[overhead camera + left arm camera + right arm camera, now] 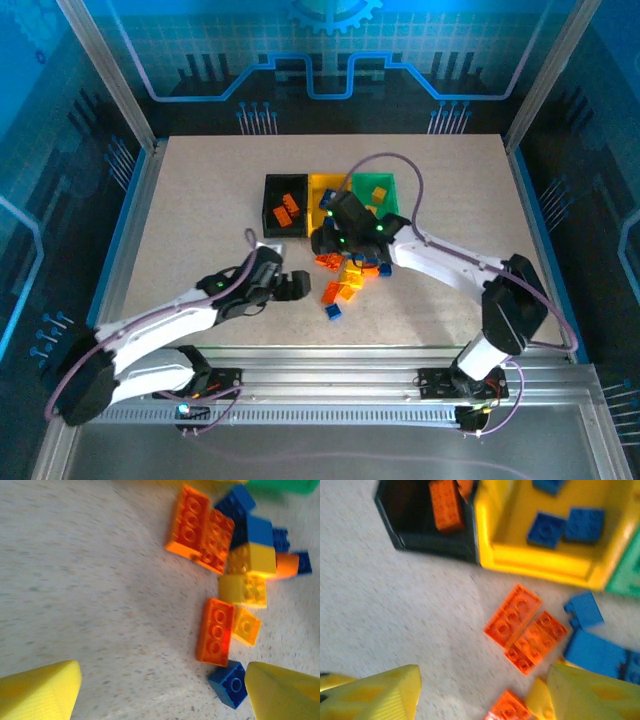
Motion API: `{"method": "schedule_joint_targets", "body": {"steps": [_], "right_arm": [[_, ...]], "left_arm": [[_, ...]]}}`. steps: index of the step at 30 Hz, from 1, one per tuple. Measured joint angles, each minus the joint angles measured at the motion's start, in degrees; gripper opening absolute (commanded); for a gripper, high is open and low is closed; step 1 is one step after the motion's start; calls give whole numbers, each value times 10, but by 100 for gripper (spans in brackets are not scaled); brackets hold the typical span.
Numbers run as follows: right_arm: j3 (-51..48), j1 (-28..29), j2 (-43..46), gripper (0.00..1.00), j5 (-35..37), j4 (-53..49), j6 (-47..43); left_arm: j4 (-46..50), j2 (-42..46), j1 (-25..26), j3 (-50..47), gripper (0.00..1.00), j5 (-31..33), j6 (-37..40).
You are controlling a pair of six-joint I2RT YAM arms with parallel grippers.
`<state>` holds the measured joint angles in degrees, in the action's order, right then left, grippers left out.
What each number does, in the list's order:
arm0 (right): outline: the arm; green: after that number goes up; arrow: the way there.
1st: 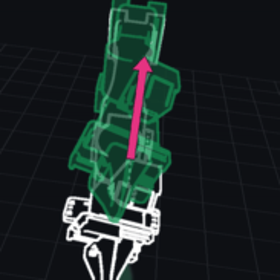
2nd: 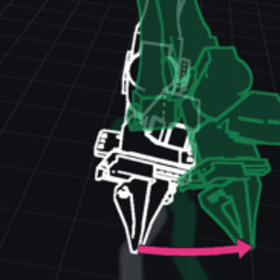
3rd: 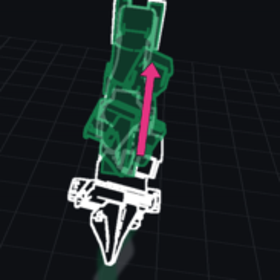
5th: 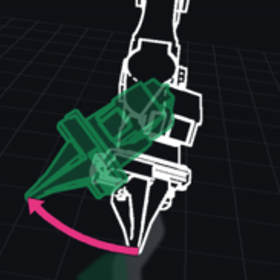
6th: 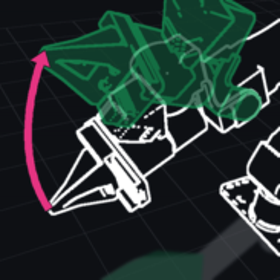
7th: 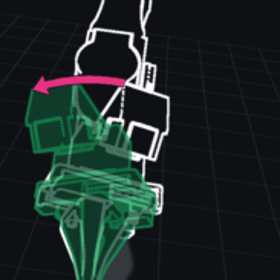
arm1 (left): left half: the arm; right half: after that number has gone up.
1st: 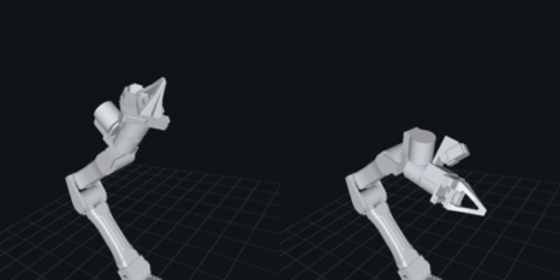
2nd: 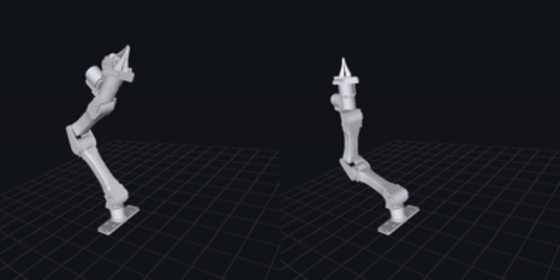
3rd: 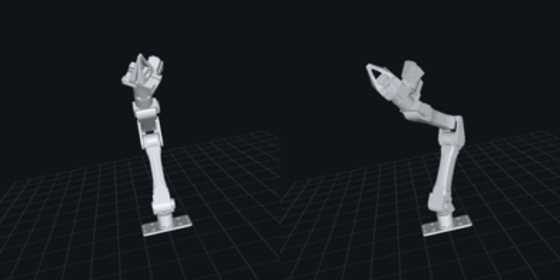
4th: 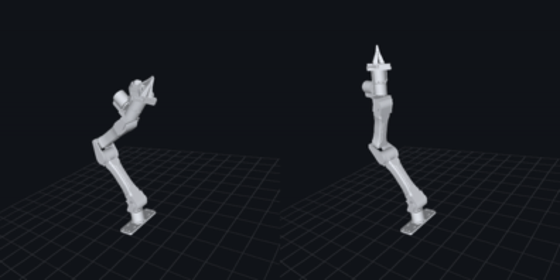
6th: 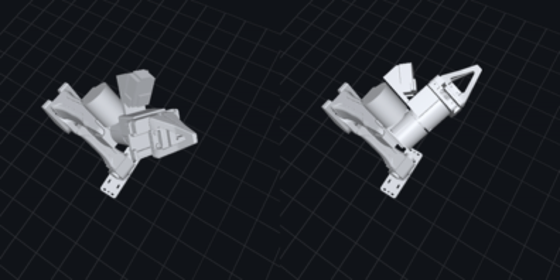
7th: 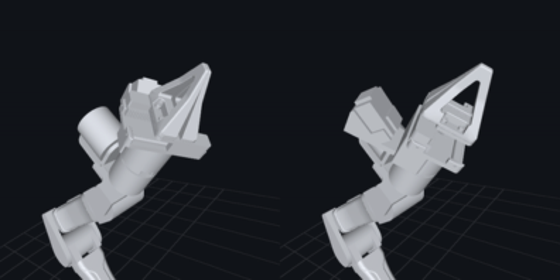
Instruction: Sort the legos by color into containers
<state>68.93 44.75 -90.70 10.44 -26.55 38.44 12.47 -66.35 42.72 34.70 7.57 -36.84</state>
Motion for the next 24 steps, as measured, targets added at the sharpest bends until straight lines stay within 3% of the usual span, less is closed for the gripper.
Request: {"method": "schedule_joint_targets", "body": {"steps": [5,13,21,24], "right_arm": [[-78,-15,73,70,7,-6,9],[-140,-49,183,71,16,-4,19],[-166,-66,225,71,16,-5,21],[-167,-69,233,71,16,-4,21]], "left_arm": [[-19,-119,49,57,92,-11,39],[-25,-276,64,137,78,-16,86],[-17,-303,67,155,53,-5,87],[-16,-303,67,148,48,7,83]]}}
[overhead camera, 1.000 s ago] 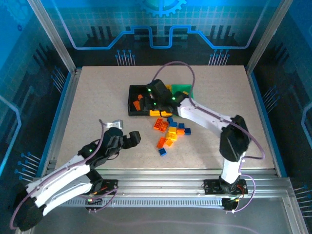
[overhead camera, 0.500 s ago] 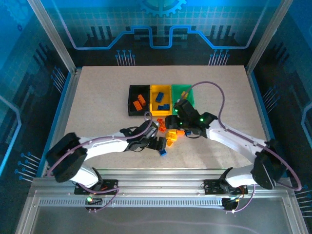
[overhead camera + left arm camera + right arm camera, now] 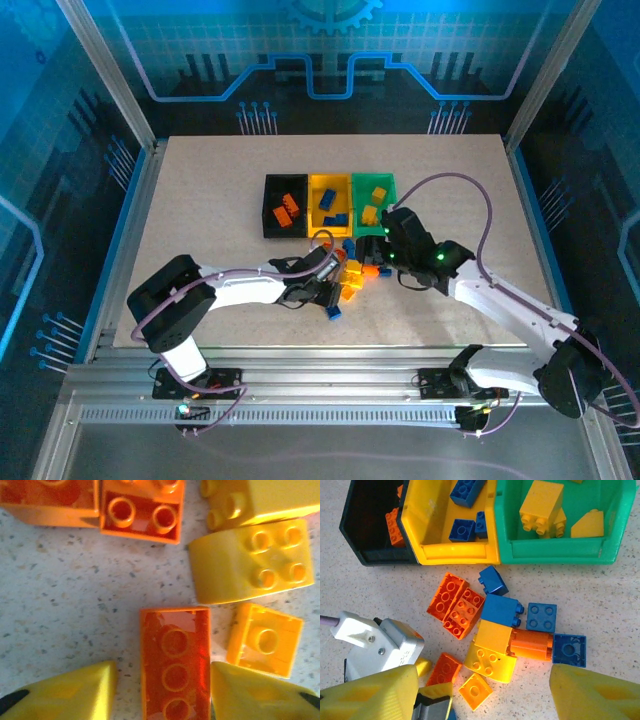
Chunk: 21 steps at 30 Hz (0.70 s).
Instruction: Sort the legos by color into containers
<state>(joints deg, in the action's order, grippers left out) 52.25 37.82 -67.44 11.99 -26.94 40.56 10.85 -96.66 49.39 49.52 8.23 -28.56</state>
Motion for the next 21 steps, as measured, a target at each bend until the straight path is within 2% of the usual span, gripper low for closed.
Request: {"method": "schedule_joint_targets", "body": {"steps": [2,5,10,13,16,21], "right_arm": [[0,0,2,71,0,0,0],[0,0,2,71,-1,0,2],[0,0,2,72,-4,5,4],[0,0,2,72,-4,8,4],[0,0,2,72,-4,9,4],[-1,0,7,72,-4,9,4]], "left_arm": [[-5,8,-4,-10,46,4,-2],[1,36,-19,-40,48,11,-10],[33,100,-41,-74,76,14,-12],[36,111,-36,-66,85,11,-14],[45,102,-30,-44,85,17,-9],[59,64,-27,-13,75,51,8]]}}
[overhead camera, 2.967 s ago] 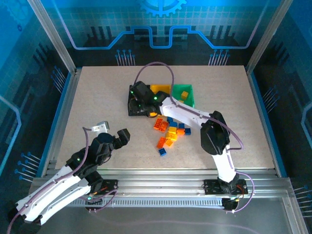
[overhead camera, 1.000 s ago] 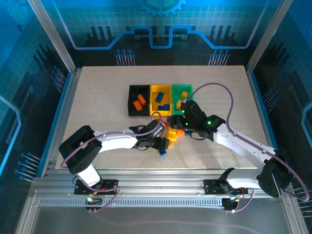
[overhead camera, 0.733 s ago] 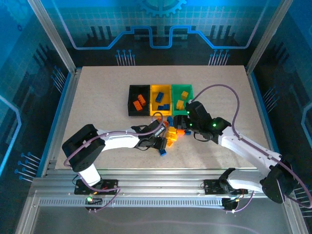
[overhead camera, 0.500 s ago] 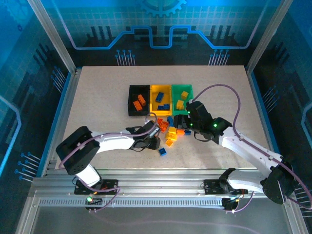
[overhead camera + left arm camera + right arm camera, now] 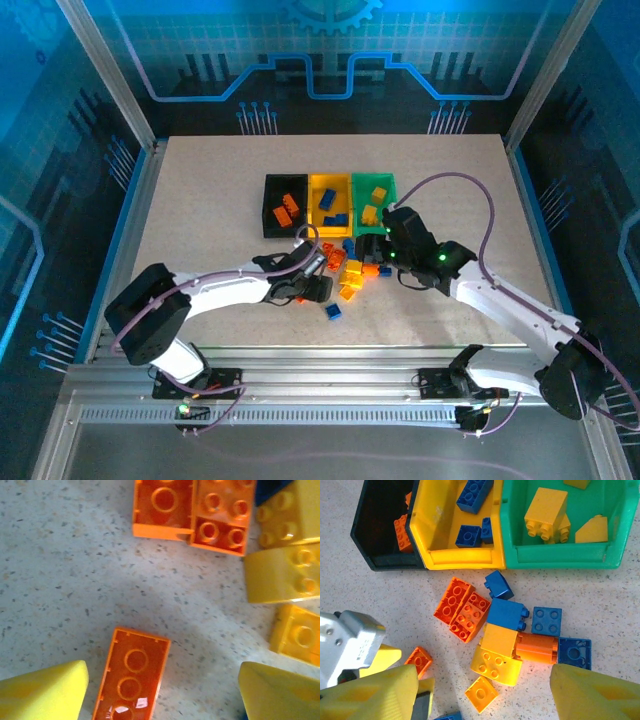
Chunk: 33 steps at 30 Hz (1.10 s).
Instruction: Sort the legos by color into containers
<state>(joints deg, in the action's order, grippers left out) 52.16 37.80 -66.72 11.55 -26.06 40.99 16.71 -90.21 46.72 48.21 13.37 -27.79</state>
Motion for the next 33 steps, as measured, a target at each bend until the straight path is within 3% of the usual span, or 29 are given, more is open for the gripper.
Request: {"method": "schedule_joint_targets", "body": {"steps": [4,9,17,22,28,33], "right_arm": [[-1,0,12,72,0,0,0],[-1,0,23,72,0,0,0],[-1,-4,28,72,1,-5,2],[-1,-6,29,72,2,-5,7],[-5,-8,31,72,2,-5,11],[-8,-9,31,73,2,-5,13]], "left_arm": [[15,-35,0,3,65,26,9],[19,-54,1,9,45,39,10],[20,-35,0,0,36,29,7],[19,40,-14,-8,36,3,-7],[0,129,-98,1,35,1,-18],[-32,101,-177,52,35,9,-22]]}}
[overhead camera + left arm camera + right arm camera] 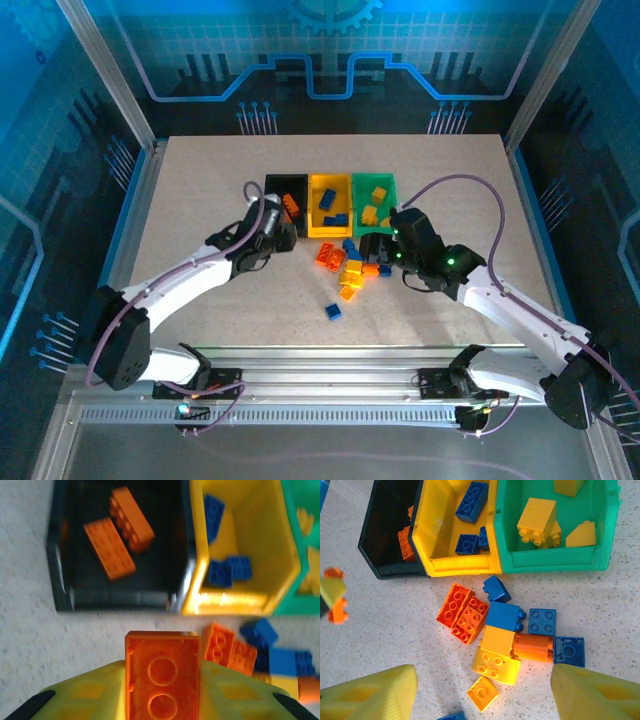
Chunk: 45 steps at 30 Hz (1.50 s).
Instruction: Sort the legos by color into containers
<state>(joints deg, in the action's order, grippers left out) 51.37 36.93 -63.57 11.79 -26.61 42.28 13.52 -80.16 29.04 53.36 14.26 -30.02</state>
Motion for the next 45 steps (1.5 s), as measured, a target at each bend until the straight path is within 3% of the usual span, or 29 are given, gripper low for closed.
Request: {"method": "schedule_joint_targets", "body": {"steps": [8,14,22,23,24,28,35,39,45], "right_arm": [[0,-5,0,72,0,-5,4],[-23,-6,9,73,-2,-12,9],[-38,-6,11,74,-30,-18,8],[-39,-6,9,74,-40,-17,6],[-40,-6,7,74,-51,-15,3],[-41,11,-26,75,-78,-3,-9],[-34,121,-151,74,-97,10,-36],[-3,170,-222,73,-92,11,-45],[39,199,-287,68,-72,9,-50]], "left_arm": [[-40,-164,-60,143,40,-2,-4],[-38,-262,-81,218,61,-15,-27],[-31,-271,-78,237,87,-36,-44],[-32,-263,-76,234,98,-38,-46],[-34,-252,-74,229,99,-39,-47],[-51,-162,-47,182,99,-43,-46],[-113,70,20,0,99,-50,-60],[-109,186,23,-127,99,-43,-88],[-70,308,23,-233,99,-20,-125]]}}
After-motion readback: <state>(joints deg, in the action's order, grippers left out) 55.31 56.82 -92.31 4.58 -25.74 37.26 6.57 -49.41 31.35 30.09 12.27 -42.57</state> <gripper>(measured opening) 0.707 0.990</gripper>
